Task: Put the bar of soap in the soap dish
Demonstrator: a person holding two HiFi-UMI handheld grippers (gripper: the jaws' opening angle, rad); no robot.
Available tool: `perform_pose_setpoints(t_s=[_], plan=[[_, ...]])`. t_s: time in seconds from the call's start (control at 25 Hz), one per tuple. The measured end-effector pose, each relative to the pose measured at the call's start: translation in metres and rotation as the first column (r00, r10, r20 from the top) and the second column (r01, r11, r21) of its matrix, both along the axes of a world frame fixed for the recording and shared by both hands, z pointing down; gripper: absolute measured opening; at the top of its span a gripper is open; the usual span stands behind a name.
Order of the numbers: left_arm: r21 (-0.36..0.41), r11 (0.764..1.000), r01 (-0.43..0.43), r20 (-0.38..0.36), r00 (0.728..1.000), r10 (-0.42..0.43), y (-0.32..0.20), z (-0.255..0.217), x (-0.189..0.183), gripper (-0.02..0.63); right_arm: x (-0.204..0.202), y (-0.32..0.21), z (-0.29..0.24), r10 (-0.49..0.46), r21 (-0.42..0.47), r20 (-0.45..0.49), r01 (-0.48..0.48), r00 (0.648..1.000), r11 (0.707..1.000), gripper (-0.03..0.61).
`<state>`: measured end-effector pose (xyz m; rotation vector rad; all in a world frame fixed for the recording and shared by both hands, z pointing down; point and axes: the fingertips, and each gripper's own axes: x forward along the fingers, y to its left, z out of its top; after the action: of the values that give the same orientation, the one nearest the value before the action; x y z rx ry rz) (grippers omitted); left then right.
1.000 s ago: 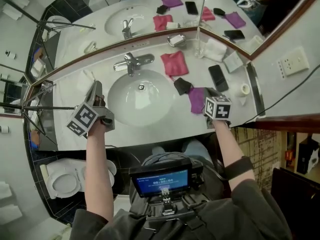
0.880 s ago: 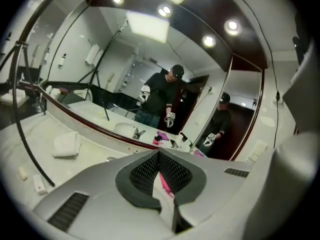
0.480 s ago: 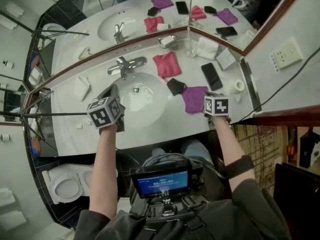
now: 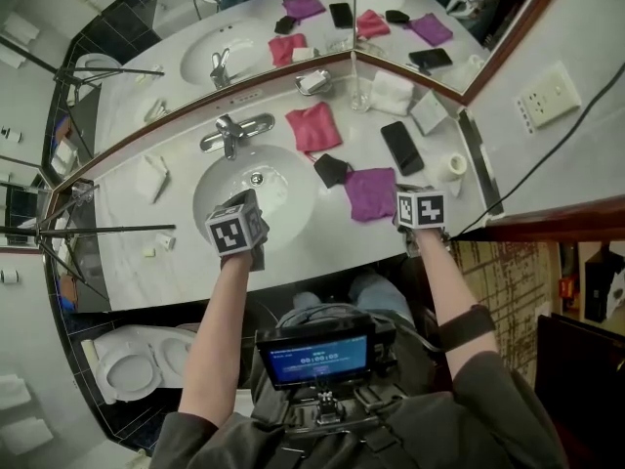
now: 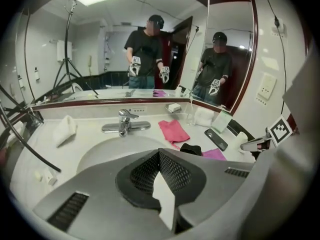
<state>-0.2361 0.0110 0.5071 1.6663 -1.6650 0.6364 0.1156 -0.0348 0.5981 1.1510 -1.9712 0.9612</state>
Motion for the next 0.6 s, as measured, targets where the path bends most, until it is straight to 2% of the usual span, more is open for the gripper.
perform_pose_setpoints(t_s=[0.2, 0.36, 0.6], plan=[[-0.03, 0.999, -0.011, -0.009, 1.0, 0.011, 0.011, 0.013, 0.016, 0.005, 0.01, 0.007, 0.006, 0.004, -0.014, 0.001, -0.004, 1.0, 1.0, 0.02], [-0.023, 0.999, -0.039, -0.042, 0.998, 0.038, 0.008, 0.013, 0.034, 0.005, 0.012, 0.005, 0.007, -0.002, -0.007, 0.012, 0.002, 1.0, 1.0, 0.02], [0.002, 0.998, -0.07, -0.031, 0.997, 0.07, -0.005, 0.015, 0.049, 0.005, 0.008, -0.003, -0.005, -0.03, 0.046, 0.079, 0.027, 0.996, 0.999, 0.021]])
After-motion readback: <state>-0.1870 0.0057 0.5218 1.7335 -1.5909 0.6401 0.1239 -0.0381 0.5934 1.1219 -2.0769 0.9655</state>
